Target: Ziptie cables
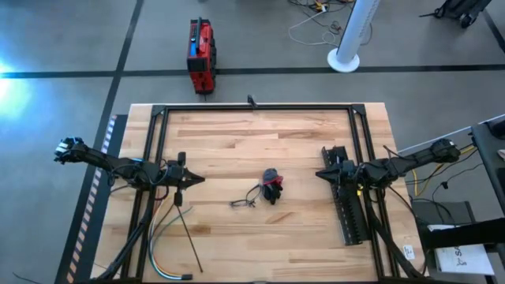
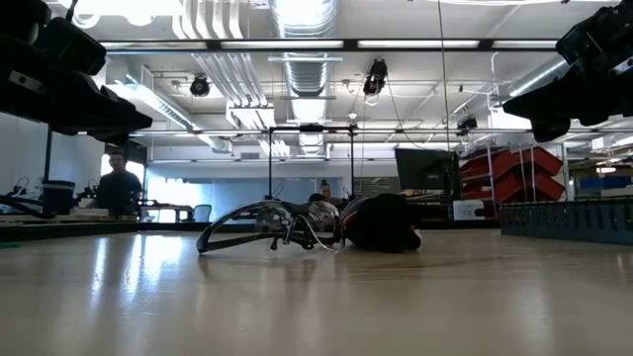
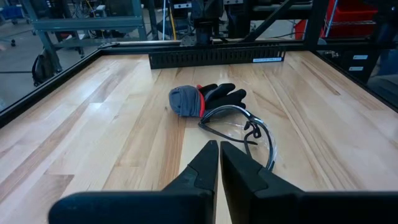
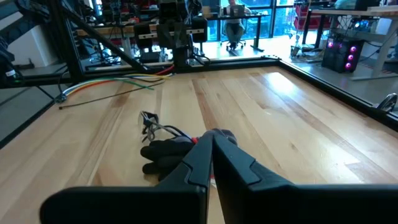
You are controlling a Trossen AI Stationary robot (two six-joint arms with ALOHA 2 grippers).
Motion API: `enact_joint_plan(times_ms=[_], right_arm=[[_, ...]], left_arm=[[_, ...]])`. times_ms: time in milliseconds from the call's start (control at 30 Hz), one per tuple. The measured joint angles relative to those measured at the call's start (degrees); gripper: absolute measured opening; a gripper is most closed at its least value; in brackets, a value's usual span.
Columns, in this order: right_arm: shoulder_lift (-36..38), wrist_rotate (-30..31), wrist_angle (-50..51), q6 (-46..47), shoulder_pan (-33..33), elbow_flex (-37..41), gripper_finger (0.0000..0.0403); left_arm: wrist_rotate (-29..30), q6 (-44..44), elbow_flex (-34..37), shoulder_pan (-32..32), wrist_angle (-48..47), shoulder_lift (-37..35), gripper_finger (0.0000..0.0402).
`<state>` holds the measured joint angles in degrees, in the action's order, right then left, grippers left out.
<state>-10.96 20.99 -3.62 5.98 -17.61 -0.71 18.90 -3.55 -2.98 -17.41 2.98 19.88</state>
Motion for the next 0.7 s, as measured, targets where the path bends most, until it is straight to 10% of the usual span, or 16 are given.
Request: enact_joint_plan(times_ms=[700], right_arm=[[0.0,0.1,-16.5,15.0,0.0,0.0,0.0002]], left_arm=[[0.0,0.0,0.0,0.0,0.0,0.0,0.0002]])
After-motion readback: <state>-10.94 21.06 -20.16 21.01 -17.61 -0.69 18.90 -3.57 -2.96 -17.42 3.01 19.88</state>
